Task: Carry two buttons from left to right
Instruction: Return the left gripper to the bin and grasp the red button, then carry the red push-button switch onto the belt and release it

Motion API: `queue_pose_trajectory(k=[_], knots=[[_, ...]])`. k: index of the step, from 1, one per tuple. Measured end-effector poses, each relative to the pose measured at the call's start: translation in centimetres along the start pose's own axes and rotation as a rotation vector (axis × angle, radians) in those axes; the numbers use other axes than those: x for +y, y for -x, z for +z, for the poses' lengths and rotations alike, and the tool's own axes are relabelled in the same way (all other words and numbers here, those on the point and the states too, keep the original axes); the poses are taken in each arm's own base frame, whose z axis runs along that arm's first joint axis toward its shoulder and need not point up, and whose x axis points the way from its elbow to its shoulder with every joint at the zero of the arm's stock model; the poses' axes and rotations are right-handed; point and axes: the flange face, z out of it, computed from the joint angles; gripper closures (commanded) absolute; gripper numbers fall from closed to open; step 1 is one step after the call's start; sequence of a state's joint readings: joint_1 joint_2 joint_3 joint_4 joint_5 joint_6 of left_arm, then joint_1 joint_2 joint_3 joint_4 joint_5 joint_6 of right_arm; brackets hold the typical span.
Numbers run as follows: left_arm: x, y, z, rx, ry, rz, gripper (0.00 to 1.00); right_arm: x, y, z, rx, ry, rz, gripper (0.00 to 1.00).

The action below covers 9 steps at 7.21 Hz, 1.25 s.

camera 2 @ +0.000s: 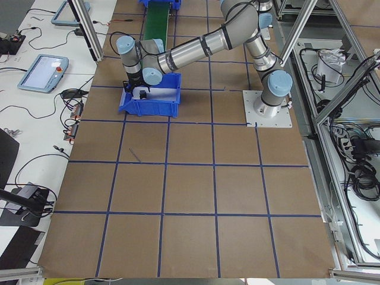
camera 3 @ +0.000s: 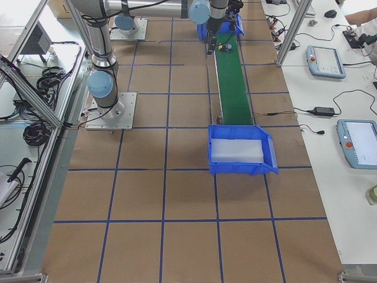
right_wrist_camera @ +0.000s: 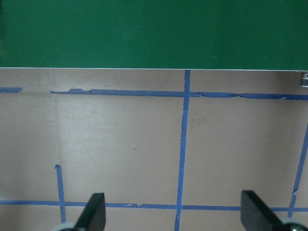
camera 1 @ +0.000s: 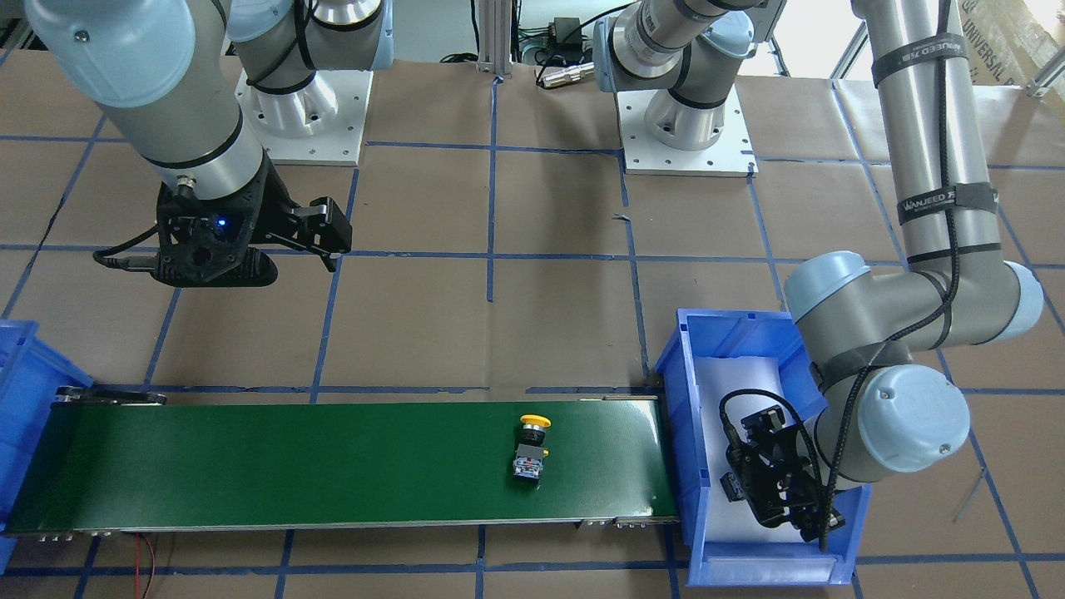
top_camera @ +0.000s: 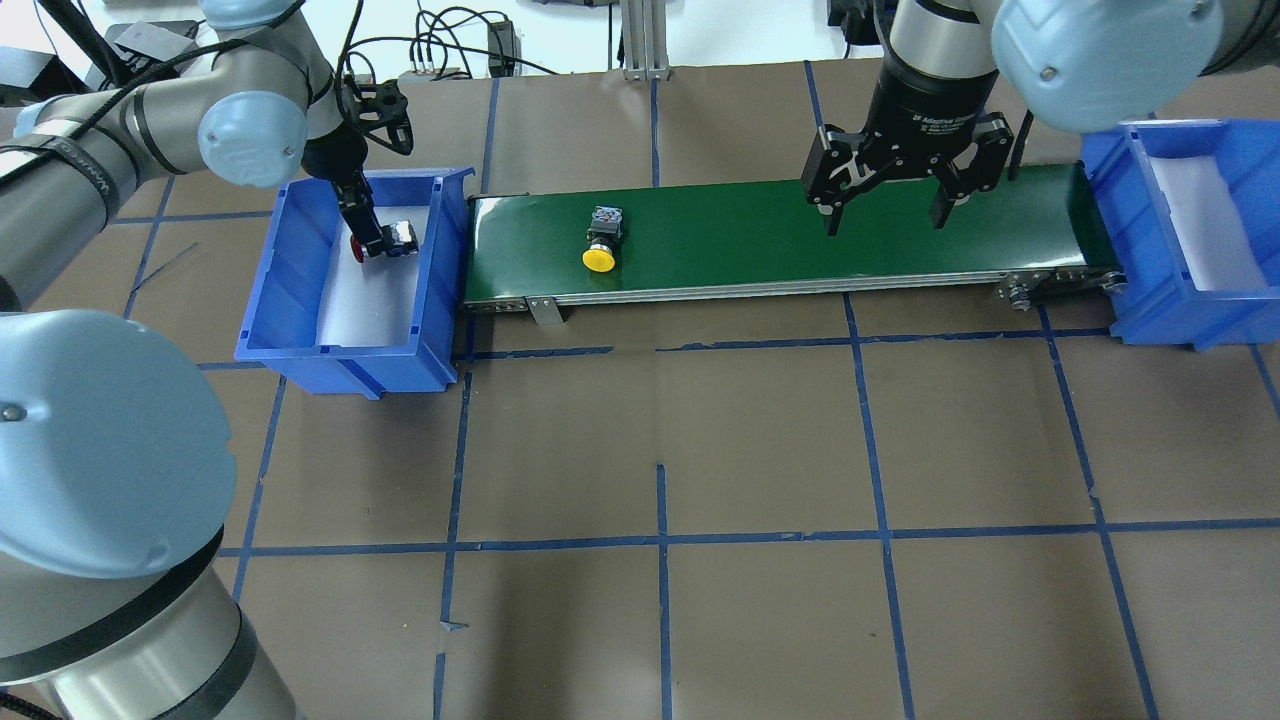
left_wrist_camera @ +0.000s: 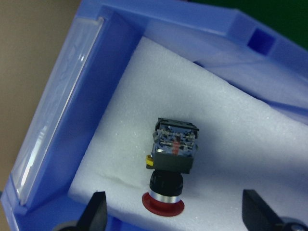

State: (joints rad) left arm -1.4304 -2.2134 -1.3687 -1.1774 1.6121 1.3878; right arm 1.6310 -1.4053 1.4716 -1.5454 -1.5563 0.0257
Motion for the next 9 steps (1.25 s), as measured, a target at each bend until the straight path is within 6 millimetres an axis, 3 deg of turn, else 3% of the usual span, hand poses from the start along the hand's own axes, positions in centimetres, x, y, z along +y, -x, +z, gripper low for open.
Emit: queue_pose_trajectory(k=[1,2,3,4,5,6,7,9], knots=[[-0.1,0.2,1.0,0.002,0.000,0.019,0.43,0.1,0.0,-0.1,0.000,-0.002,0.002,0.00],[-0.1,0.2,1.6,0.006,0.000,0.024,0.49,0.1,-0.1,0.0,0.001,0.001,0.003,0.00],[-0.1,0.1,2.0,0.011,0.001,0.025,0.74,0.0,-0.1,0.1,0.000,0.003,0.003,0.00],[-0.2,0.0,2.2,0.013,0.001,0.020,0.84,0.0,-0.1,0.1,0.000,0.005,0.004,0.00],[-0.2,-0.2,1.8,0.011,-0.007,0.002,0.84,0.0,-0.2,0.2,0.000,0.006,0.004,0.00],[-0.1,-0.4,0.7,0.005,-0.033,-0.062,0.84,0.0,-0.2,0.3,0.000,0.008,0.005,0.00],[0.0,-0.9,-1.9,-0.015,-0.064,-0.171,0.84,0.0,-0.2,0.3,0.000,0.011,0.006,0.00],[0.1,-4.0,-10.4,-0.054,-0.099,-0.463,0.84,0.0,-0.3,0.4,0.001,0.014,0.007,0.00]])
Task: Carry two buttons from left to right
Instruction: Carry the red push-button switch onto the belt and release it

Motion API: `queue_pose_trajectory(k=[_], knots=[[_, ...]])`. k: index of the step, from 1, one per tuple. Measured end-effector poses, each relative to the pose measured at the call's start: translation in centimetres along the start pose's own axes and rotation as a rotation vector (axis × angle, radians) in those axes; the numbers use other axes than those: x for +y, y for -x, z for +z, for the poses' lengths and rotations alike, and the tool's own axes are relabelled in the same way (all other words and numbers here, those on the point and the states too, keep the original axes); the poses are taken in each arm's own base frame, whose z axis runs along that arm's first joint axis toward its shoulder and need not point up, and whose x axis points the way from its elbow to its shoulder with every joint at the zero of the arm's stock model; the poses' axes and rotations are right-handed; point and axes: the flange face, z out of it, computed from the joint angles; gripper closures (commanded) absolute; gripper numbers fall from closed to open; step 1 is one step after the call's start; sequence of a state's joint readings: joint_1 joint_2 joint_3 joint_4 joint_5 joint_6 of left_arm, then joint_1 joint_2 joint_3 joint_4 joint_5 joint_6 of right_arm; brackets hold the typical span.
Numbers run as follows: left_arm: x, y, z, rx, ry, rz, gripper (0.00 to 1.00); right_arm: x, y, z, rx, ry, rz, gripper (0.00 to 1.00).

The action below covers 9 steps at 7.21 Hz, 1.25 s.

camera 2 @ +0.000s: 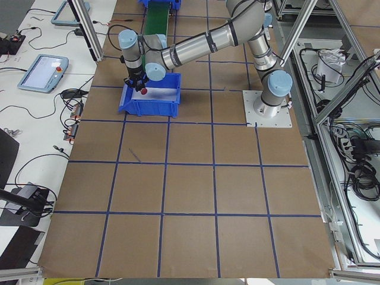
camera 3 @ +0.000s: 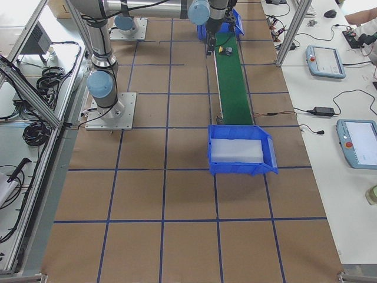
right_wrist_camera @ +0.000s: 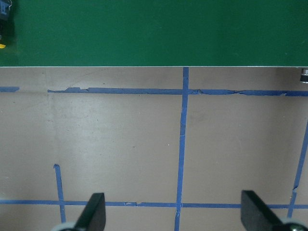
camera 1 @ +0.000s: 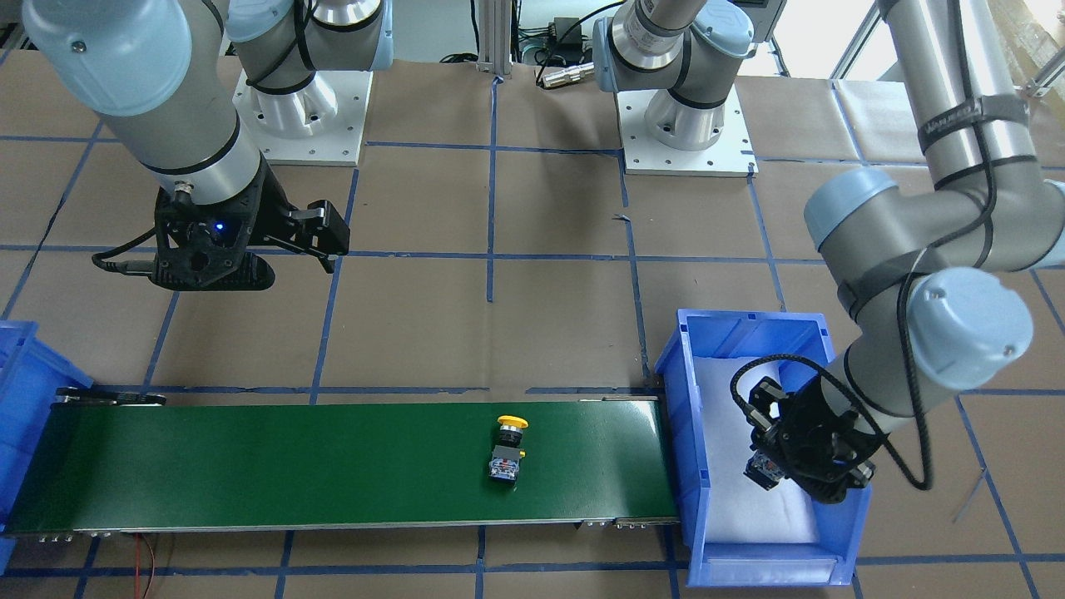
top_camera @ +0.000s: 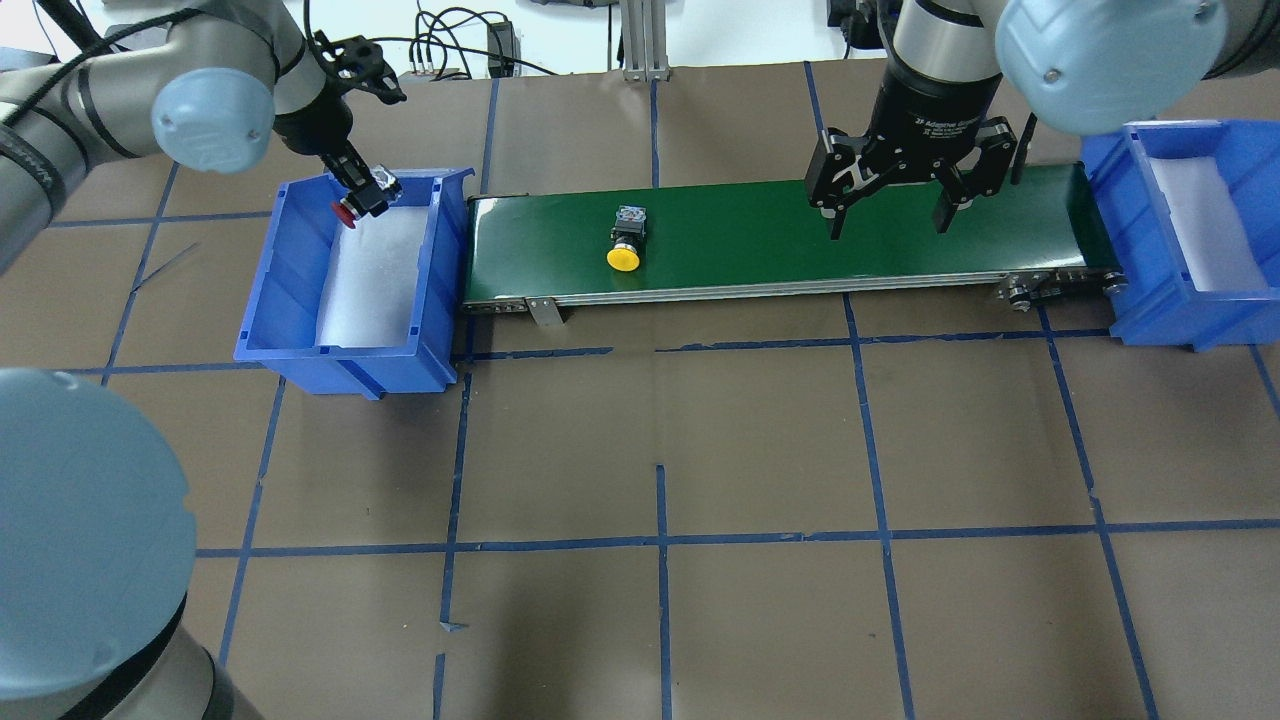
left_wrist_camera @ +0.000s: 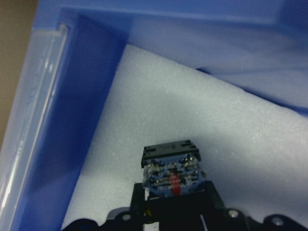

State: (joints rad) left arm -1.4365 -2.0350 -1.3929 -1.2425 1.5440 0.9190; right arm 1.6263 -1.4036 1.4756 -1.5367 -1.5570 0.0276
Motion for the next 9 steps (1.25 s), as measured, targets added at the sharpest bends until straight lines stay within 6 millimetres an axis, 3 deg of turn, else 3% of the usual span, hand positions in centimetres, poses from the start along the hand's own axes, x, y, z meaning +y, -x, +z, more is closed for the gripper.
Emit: queue_pose_trajectory(k=[1,2,4,5,6,8,9], knots=[[-0.1,-1.5,-2.6,-0.008,-0.011,-0.149,0.84,0.0,0.0,0.0,0.000,0.001,0.000,0.00],[-1.5,-3.8,-3.6,-0.008,-0.017,-0.305,0.84,0.0,0.0,0.1,0.000,0.003,0.000,0.00],[-6.1,-9.6,-3.1,0.001,-0.020,-0.585,0.84,0.0,0.0,0.1,0.000,0.003,0.000,0.00],[-7.9,-11.8,-1.5,0.010,-0.003,-0.660,0.84,0.0,0.0,0.1,0.000,0.002,0.000,0.00],[-9.3,-12.8,1.2,0.017,0.018,-0.710,0.82,0.0,0.0,0.1,0.000,0.002,0.001,0.00],[-10.8,-13.0,5.9,0.015,0.019,-0.750,0.78,-0.1,-0.1,0.2,0.000,0.003,0.001,0.00],[-10.9,-13.0,7.2,0.017,0.024,-0.749,0.58,-0.1,-0.1,0.2,0.000,0.004,0.002,0.00]])
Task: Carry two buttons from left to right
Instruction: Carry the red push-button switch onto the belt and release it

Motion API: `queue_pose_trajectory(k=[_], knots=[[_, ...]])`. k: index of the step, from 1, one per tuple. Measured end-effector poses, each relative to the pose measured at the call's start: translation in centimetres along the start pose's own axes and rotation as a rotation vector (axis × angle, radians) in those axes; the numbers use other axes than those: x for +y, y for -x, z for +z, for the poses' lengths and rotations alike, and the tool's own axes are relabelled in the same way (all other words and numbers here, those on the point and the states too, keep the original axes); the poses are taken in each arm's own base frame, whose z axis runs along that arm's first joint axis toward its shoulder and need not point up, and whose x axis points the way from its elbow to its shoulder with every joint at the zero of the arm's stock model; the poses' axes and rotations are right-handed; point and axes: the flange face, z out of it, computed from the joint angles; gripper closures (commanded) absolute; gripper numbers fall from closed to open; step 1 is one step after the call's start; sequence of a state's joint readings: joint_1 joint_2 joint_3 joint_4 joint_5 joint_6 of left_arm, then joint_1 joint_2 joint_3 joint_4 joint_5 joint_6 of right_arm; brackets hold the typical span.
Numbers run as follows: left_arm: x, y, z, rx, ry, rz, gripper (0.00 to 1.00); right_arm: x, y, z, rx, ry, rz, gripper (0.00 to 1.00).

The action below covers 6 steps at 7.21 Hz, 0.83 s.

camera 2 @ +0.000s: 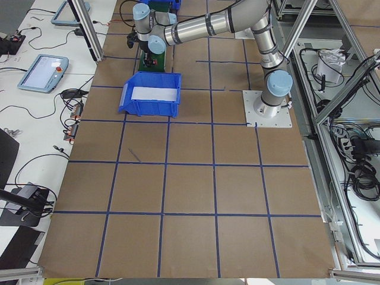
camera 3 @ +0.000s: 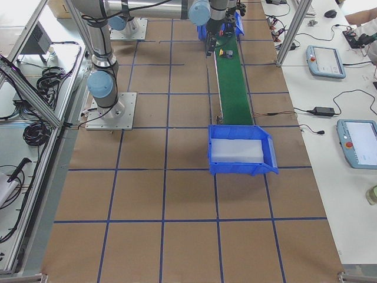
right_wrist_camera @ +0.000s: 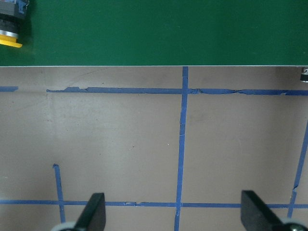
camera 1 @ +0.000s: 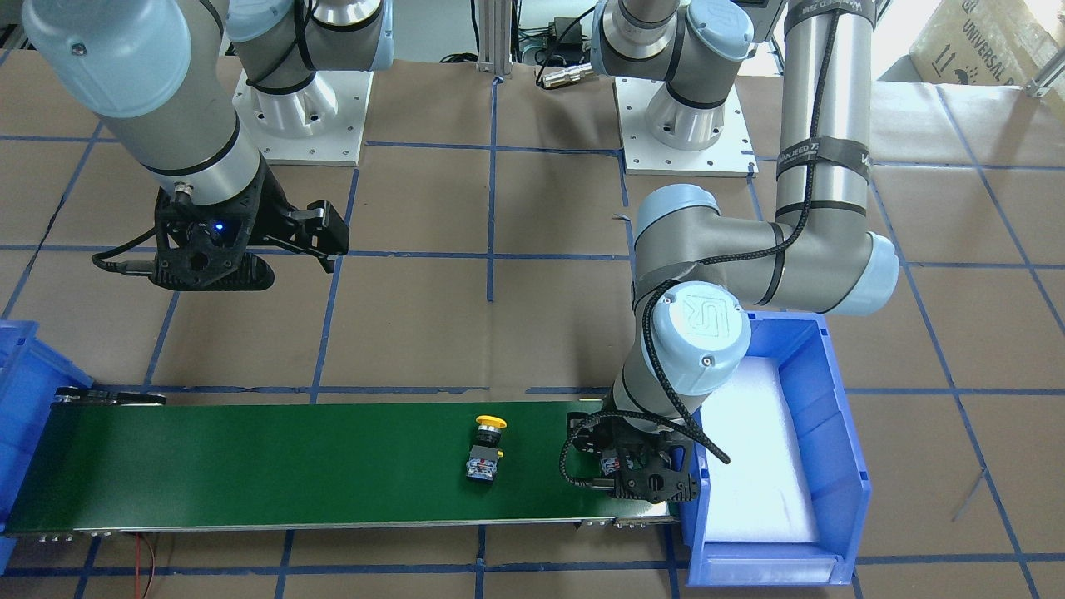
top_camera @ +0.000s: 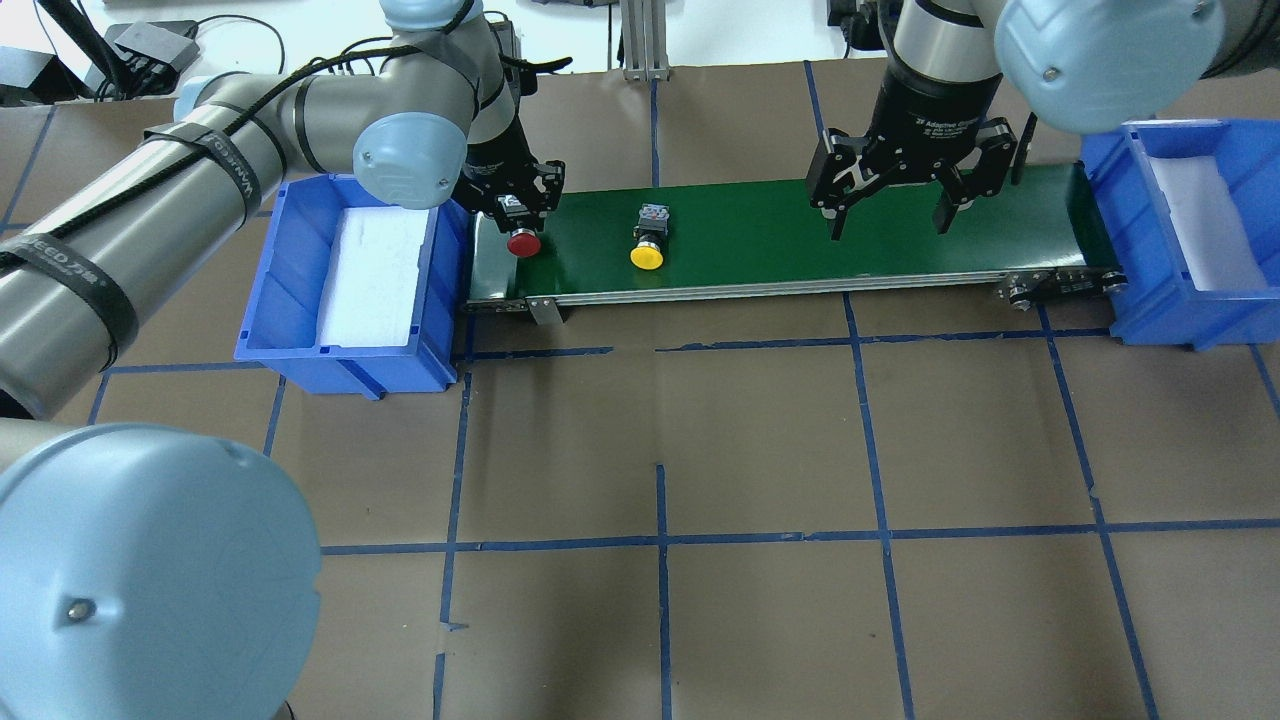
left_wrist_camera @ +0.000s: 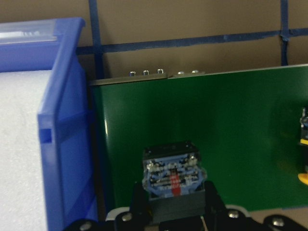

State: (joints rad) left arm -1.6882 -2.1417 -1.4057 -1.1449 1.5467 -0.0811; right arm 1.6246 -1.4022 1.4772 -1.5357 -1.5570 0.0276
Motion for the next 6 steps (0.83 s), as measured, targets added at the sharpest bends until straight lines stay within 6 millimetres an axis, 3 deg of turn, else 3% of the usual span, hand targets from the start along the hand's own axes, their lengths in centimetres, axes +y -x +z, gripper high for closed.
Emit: queue_pose_trajectory(k=[1,2,4,5,6], knots=[[0.1,0.0,0.8,0.000,0.006,0.002,0.22,0.0,0.0,0.0,0.000,0.000,0.000,0.00],[0.3,-0.1,1.4,0.001,0.013,0.004,0.00,0.0,0.0,0.0,0.000,0.001,0.000,0.00],[0.7,-0.2,1.2,0.004,0.011,0.006,0.00,0.0,0.0,0.1,0.001,0.002,0.000,0.00],[1.1,-0.4,-0.5,0.009,-0.009,0.009,0.00,0.0,0.0,0.1,0.001,0.002,0.000,0.00],[2.1,-0.6,-3.5,0.012,-0.026,0.012,0.00,0.0,-0.1,0.1,0.001,0.001,0.001,0.00]])
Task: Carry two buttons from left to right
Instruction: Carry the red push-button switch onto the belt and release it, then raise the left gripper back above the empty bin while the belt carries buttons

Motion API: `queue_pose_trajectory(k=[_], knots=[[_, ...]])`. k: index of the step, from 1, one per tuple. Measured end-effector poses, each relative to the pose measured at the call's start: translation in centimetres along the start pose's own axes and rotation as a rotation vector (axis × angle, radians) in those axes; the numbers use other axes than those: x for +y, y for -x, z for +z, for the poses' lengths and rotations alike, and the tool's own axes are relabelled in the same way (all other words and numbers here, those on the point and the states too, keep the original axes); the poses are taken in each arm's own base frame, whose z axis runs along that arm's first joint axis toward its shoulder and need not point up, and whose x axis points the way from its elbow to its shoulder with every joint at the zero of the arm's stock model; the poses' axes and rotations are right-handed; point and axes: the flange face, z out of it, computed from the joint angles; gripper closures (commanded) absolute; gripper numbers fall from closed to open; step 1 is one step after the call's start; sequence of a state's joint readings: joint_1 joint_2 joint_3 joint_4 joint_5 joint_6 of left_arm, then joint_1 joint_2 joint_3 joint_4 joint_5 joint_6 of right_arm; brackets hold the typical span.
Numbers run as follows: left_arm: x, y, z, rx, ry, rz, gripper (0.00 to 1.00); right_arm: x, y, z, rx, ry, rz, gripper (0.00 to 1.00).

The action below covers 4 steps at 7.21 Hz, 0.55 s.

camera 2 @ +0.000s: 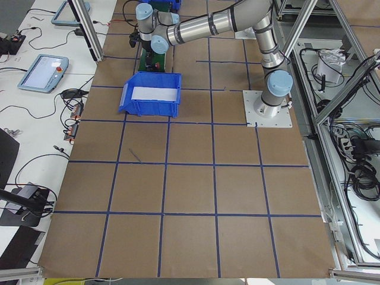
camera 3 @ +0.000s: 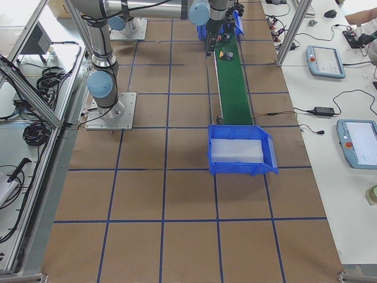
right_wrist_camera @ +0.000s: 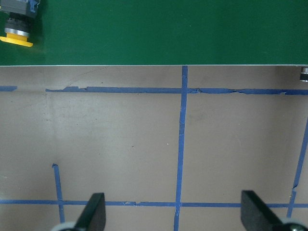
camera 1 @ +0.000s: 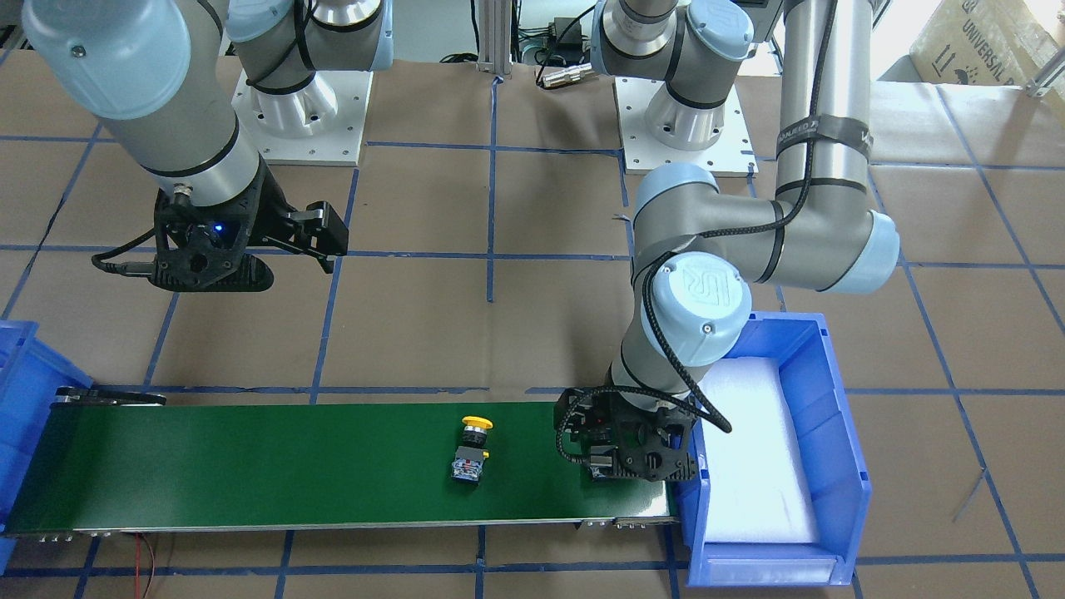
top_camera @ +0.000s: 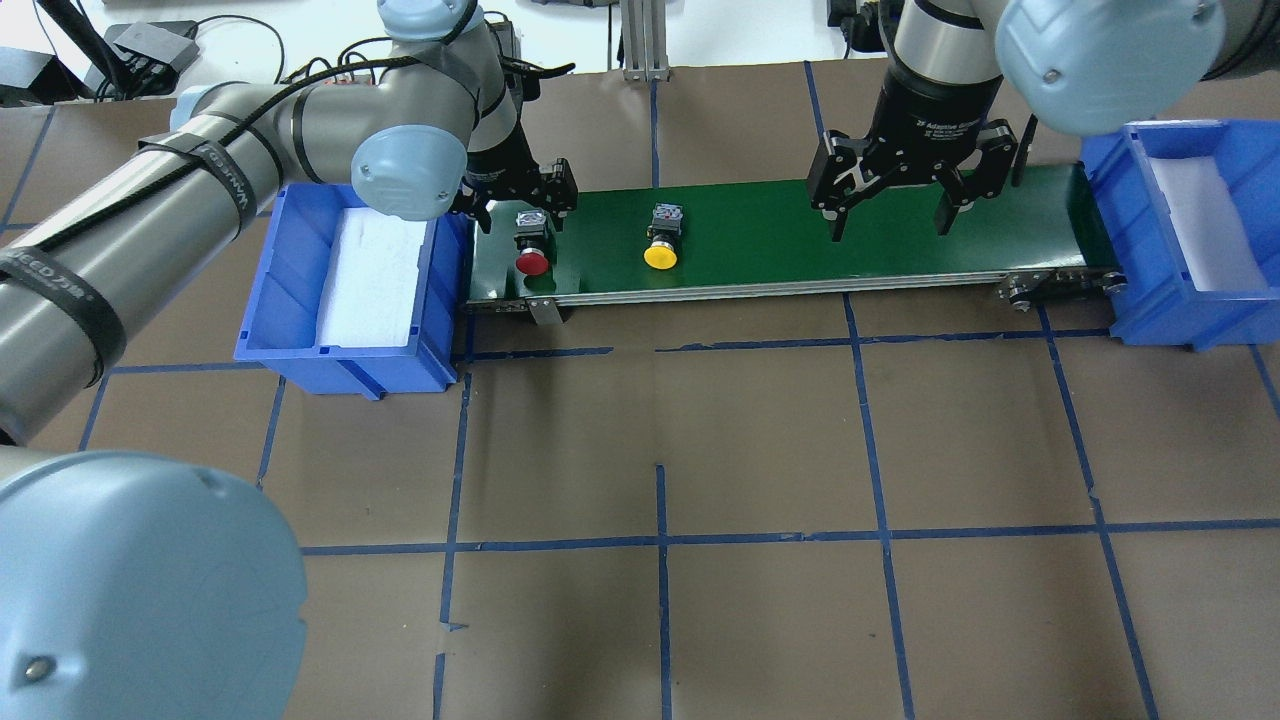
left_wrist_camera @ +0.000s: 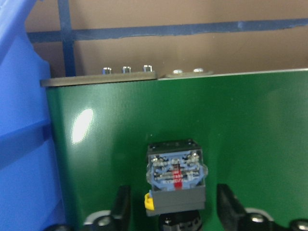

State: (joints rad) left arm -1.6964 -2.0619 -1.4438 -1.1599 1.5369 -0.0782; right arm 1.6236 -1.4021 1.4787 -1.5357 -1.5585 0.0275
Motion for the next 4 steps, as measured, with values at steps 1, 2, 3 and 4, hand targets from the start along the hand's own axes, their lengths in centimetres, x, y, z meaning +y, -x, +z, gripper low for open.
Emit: queue_pose_trajectory(k=[1,2,3,4], knots=[[1.8,-0.2,-3.8,0.001,-0.005,0.003,0.00,0.0,0.0,0.0,0.000,0.000,0.000,0.00],[4.5,-0.1,-7.8,0.001,-0.008,0.004,0.00,0.1,0.0,0.1,0.001,0.003,0.001,0.00],[7.8,0.3,-10.8,-0.002,-0.006,0.002,0.00,0.2,0.0,0.3,0.003,0.005,0.001,0.00],[11.6,1.4,-12.7,-0.007,-0.008,-0.010,0.00,0.3,-0.1,0.4,0.005,0.006,0.000,0.00]])
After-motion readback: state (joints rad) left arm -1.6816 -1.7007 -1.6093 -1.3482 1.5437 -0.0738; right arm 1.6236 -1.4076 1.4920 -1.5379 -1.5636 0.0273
